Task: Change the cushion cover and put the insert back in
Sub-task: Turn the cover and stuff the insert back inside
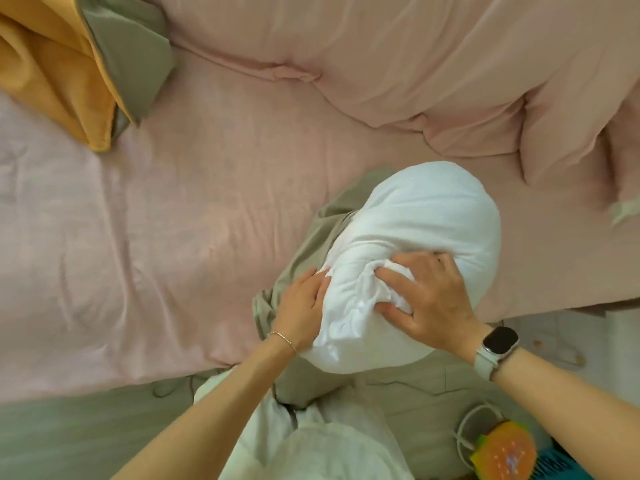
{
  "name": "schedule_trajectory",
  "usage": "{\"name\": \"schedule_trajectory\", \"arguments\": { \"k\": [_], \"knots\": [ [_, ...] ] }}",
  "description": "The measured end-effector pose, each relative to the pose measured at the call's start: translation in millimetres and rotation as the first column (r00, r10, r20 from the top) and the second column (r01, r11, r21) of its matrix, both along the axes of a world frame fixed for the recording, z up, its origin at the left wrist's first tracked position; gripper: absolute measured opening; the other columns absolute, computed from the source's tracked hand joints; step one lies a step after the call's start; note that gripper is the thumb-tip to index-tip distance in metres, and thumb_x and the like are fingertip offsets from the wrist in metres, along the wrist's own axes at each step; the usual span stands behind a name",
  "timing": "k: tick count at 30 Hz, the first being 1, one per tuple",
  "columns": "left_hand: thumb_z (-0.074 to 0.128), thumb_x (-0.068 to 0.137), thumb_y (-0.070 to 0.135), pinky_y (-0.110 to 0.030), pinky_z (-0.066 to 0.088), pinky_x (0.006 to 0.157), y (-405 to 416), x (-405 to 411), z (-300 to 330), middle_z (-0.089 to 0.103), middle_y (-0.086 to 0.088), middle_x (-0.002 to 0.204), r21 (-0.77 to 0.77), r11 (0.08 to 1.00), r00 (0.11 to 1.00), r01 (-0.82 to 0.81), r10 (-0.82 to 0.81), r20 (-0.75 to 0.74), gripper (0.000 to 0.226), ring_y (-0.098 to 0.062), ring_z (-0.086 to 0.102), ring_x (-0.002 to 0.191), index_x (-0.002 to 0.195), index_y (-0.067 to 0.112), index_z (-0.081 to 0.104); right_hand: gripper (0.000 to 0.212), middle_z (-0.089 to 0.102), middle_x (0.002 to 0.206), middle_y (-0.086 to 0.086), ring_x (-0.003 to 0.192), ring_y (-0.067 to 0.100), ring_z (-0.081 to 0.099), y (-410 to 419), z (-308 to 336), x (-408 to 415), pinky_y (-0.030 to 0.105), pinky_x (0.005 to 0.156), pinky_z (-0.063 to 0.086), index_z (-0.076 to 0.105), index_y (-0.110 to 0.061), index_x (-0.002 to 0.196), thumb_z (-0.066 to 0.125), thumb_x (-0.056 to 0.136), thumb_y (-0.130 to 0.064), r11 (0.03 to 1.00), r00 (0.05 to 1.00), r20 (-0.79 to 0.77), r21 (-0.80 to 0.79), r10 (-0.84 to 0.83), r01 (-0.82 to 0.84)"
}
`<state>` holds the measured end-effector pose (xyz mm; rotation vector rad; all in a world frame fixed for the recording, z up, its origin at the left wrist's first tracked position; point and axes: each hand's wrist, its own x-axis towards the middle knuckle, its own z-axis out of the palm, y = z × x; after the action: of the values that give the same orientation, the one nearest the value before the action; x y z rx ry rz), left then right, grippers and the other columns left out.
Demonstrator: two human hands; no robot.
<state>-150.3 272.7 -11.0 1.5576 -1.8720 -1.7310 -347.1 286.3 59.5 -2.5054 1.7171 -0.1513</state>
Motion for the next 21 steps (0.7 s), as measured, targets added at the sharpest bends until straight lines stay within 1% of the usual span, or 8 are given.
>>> {"name": "schedule_trajectory", "arguments": {
  "k": [3, 5, 8, 12, 14, 16, 18, 21],
  "knots": [
    [0.040, 0.095, 0.018, -0.017, 0.046, 0.090, 6.6, -0.7, -2.3, 0.051, 0.003, 0.130, 0.030, 0.999, 0.999, 0.023, -0.024, 0.033, 0.029, -0.017, 0.049, 0.114, 0.123, 0.018, 0.048, 0.045, 0.047, 0.134, 0.005, 0.120, 0.031, 0.046, -23.9, 14.1, 9.6, 0.046, 0.091, 0.033, 0.046, -0.031, 0.130, 0.043, 0.090, -0.051, 0.988, 0.988, 0.027, -0.013, 0.152, -0.152],
    [0.050, 0.092, 0.011, -0.006, 0.042, 0.074, 1.1, 8.6, 2.3, 0.049, 0.004, 0.125, 0.217, 0.976, 0.995, 0.033, -0.012, -0.096, 0.033, -0.013, 0.048, 0.104, 0.125, 0.012, 0.047, 0.043, 0.049, 0.138, 0.004, 0.125, 0.031, 0.045, -41.2, 7.3, 18.5, 0.049, 0.094, 0.031, 0.048, -0.031, 0.130, 0.040, 0.092, -0.048, 0.968, 0.971, -0.016, 0.087, 0.237, -0.235],
    [0.057, 0.088, 0.030, -0.014, 0.040, 0.080, -24.5, 41.3, 1.6, 0.059, 0.013, 0.107, 0.440, 0.896, 0.986, -0.063, 0.124, -0.111, 0.022, -0.009, 0.053, 0.099, 0.110, 0.030, 0.059, 0.038, 0.064, 0.115, 0.002, 0.097, 0.028, 0.061, -34.1, -13.4, 16.7, 0.044, 0.078, 0.038, 0.064, -0.020, 0.103, 0.037, 0.092, -0.044, 0.938, 0.955, -0.085, 0.231, 0.283, -0.258],
    [0.045, 0.095, 0.035, -0.033, 0.045, 0.096, -50.8, 74.5, -10.0, 0.060, 0.002, 0.123, 0.538, 0.810, 0.912, -0.231, 0.373, -0.171, 0.021, -0.016, 0.056, 0.113, 0.109, 0.030, 0.061, 0.038, 0.058, 0.067, 0.001, 0.065, 0.026, 0.054, -2.6, -30.5, 10.5, 0.038, 0.063, 0.033, 0.060, -0.014, 0.070, 0.037, 0.090, -0.037, 0.937, 0.941, -0.208, 0.283, 0.266, -0.202],
    [0.055, 0.089, 0.042, -0.023, 0.041, 0.097, -43.9, 62.0, -2.3, 0.058, 0.011, 0.123, 0.396, 0.895, 0.925, -0.206, 0.310, -0.219, 0.025, -0.006, 0.053, 0.115, 0.112, 0.035, 0.058, 0.037, 0.054, 0.060, 0.001, 0.061, 0.025, 0.051, -6.8, -33.6, 16.3, 0.039, 0.063, 0.033, 0.058, -0.013, 0.065, 0.038, 0.088, -0.035, 0.946, 0.944, -0.223, 0.269, 0.242, -0.179],
    [0.057, 0.083, 0.046, -0.015, 0.032, 0.102, -27.1, 38.0, 7.4, 0.055, 0.012, 0.125, 0.033, 0.992, 0.954, -0.124, 0.128, -0.269, 0.037, 0.004, 0.044, 0.119, 0.117, 0.032, 0.059, 0.037, 0.055, 0.060, 0.001, 0.061, 0.025, 0.052, -17.4, -36.5, 23.0, 0.040, 0.065, 0.036, 0.061, -0.014, 0.066, 0.038, 0.088, -0.034, 0.949, 0.952, -0.189, 0.252, 0.239, -0.189],
    [0.053, 0.084, 0.045, -0.020, 0.029, 0.106, -4.4, 21.4, 0.6, 0.057, 0.000, 0.126, -0.240, 0.970, 0.977, -0.027, -0.025, -0.213, 0.042, -0.007, 0.042, 0.124, 0.114, 0.017, 0.066, 0.035, 0.062, 0.069, 0.002, 0.068, 0.026, 0.058, -23.9, -36.2, 20.5, 0.040, 0.069, 0.036, 0.064, -0.015, 0.077, 0.037, 0.089, -0.034, 0.954, 0.960, -0.148, 0.221, 0.240, -0.204],
    [0.048, 0.085, 0.036, -0.041, 0.045, 0.095, 13.0, 10.4, -20.0, 0.064, -0.005, 0.120, -0.412, 0.905, 0.993, 0.104, -0.119, -0.011, 0.033, -0.027, 0.051, 0.120, 0.099, 0.017, 0.071, 0.026, 0.067, 0.098, 0.005, 0.089, 0.027, 0.062, -22.8, -21.6, 12.2, 0.040, 0.076, 0.036, 0.056, -0.014, 0.099, 0.044, 0.090, -0.035, 0.980, 0.987, 0.011, 0.116, 0.159, -0.159]
  ]
}}
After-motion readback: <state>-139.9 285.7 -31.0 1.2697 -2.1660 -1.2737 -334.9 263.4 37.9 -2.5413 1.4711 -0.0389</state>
